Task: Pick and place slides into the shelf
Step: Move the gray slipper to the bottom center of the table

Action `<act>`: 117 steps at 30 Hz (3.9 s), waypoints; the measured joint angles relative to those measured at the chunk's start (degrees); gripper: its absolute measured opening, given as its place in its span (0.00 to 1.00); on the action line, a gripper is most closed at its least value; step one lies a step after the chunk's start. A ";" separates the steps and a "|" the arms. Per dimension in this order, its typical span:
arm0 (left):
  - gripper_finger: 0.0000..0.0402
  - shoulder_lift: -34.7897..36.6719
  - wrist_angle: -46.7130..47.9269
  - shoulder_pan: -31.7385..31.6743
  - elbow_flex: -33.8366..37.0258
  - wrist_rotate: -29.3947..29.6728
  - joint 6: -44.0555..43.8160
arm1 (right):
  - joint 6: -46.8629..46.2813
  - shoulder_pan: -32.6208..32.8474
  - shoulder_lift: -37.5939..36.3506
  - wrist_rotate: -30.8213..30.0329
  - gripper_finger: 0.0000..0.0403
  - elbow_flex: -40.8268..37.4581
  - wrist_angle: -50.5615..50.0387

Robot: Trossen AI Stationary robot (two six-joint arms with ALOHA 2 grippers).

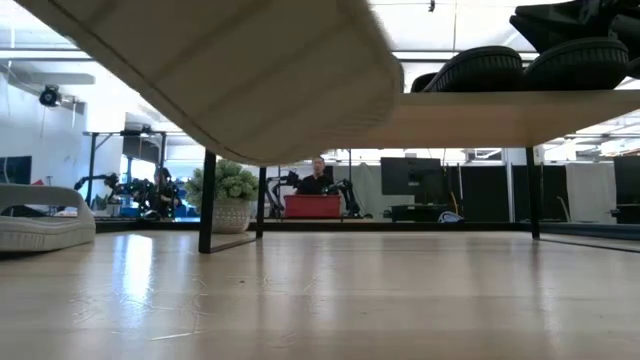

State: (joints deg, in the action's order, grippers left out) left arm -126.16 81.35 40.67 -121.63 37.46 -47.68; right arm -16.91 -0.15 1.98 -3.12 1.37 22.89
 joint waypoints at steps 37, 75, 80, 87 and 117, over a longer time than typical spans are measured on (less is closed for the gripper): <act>0.04 -11.21 8.61 -8.91 2.08 -1.14 3.23 | 0.00 0.01 0.09 0.00 0.10 0.00 -0.03; 0.61 16.33 8.75 -4.26 18.78 -23.23 -10.01 | 0.00 0.01 0.01 0.03 0.10 -0.02 -0.02; 0.61 19.66 8.86 -2.57 33.67 -28.04 -13.91 | 0.00 0.01 0.09 0.01 0.10 -0.02 -0.06; 0.61 21.01 8.71 -3.86 49.71 -31.97 -19.53 | 0.00 0.01 0.09 0.01 0.10 -0.02 -0.08; 0.61 21.11 8.70 -4.27 59.53 -26.46 -15.82 | 0.00 0.01 0.09 0.03 0.10 -0.02 -0.05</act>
State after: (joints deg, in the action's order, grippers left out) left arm -105.06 90.04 36.41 -62.10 10.99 -63.50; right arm -16.91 -0.14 2.07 -3.09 1.34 22.84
